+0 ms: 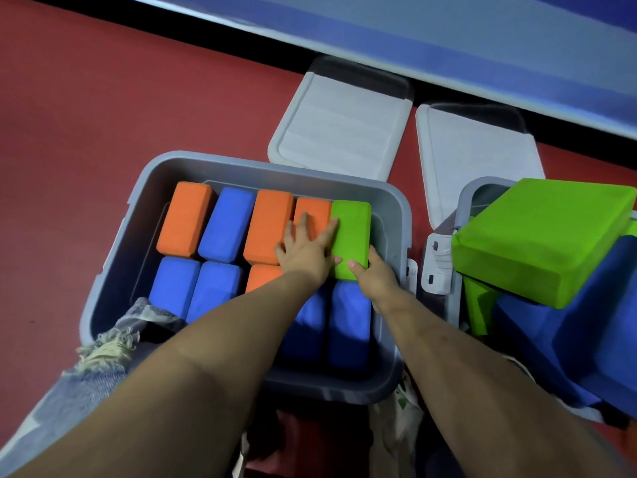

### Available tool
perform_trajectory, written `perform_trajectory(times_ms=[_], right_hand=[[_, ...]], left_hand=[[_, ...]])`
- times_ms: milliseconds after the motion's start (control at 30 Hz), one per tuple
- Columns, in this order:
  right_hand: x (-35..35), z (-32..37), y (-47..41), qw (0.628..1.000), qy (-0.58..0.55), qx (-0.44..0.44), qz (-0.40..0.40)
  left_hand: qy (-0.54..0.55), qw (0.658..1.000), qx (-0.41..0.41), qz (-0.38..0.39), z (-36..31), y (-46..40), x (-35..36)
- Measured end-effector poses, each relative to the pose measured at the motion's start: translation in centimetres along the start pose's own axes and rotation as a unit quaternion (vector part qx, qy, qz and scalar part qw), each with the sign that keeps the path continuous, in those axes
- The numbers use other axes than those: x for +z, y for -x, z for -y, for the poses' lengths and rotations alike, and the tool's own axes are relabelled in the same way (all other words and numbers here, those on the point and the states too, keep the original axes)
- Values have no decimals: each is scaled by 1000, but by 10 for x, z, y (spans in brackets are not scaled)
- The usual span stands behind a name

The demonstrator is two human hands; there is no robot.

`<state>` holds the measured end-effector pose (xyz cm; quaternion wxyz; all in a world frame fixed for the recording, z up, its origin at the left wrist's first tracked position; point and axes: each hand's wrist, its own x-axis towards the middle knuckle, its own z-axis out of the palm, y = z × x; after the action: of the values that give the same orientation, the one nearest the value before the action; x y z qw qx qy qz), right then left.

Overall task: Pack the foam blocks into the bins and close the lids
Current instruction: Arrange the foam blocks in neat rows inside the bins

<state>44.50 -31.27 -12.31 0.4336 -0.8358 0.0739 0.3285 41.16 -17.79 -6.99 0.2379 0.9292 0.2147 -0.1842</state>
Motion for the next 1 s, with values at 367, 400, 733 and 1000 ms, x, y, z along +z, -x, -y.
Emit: perform_trajectory(times_ms=[367,400,733,1000], right_hand=[[11,-2,-22,999,48,25,-3],[11,0,-20,998,50,32,-4],[-35,23,107,995,-88,13,-54],[-153,22,260,963,-214,22,-164]], left_hand=[[-94,993,7,69,8,-28,10],[-103,992,4,73,6,-28,7],[-15,984,1,175,-67,39,-40],[255,959,22,124,-164,150,-85]])
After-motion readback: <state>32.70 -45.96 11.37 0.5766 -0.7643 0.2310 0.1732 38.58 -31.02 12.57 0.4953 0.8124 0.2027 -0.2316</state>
